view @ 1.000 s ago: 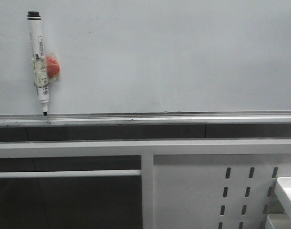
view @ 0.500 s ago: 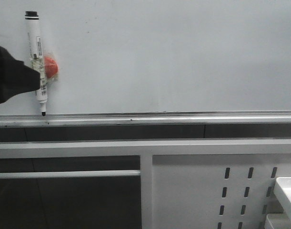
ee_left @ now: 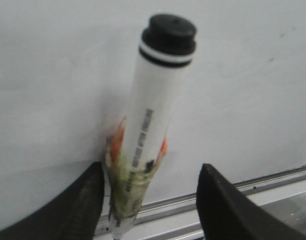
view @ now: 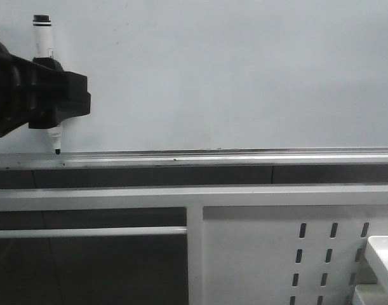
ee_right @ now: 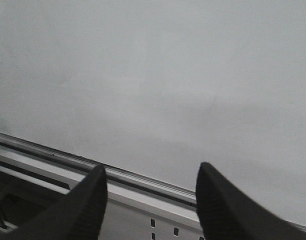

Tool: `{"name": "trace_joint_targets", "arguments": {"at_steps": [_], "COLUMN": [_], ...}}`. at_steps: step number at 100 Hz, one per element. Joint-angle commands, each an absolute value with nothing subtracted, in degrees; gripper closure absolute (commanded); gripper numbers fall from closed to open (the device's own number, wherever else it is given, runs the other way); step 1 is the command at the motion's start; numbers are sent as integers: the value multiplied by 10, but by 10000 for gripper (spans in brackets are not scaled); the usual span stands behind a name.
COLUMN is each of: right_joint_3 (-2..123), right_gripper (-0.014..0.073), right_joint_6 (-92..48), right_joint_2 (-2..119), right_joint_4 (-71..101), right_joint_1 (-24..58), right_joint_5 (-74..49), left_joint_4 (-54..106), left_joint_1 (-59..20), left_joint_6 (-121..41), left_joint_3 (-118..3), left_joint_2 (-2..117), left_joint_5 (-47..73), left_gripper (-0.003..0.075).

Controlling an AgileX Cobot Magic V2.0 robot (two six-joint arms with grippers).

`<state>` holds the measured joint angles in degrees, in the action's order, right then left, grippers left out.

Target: Write number 1 on whiteboard

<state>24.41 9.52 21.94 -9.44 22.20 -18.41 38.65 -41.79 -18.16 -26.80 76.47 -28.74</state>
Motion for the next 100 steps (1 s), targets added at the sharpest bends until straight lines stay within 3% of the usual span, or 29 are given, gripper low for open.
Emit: {"name": "trace_joint_targets", "arguments": {"at_steps": [1, 37, 54, 66, 81, 100], "right_joint_3": [265, 265, 271, 305, 363, 444], "right_gripper": [235, 235, 236, 236, 236, 236], "right_joint_6": [90, 90, 90, 68, 11, -45], "right_joint_2": [227, 227, 227, 227, 274, 419], "right_joint_4": [-105, -105, -102, -97, -96, -130], "right_joint_1": [220, 220, 224, 264, 389, 577], "right_joint_5": [-141, -141, -137, -121, -137, -200], "left_joint_4": [381, 388, 300, 171, 17, -139], "left_joint_1": [-422, -422, -422, -433, -469, -528], "left_joint_6": [-174, -174, -180, -180, -180, -180], "left_joint_3": [-285, -304, -304, -323, -379, -450], "left_joint_2": [758, 758, 746, 711, 666, 639], "left_joint_5": [-329, -312, -267, -159, -27, 72], "left_gripper": [395, 741, 740, 740, 740, 740]}}
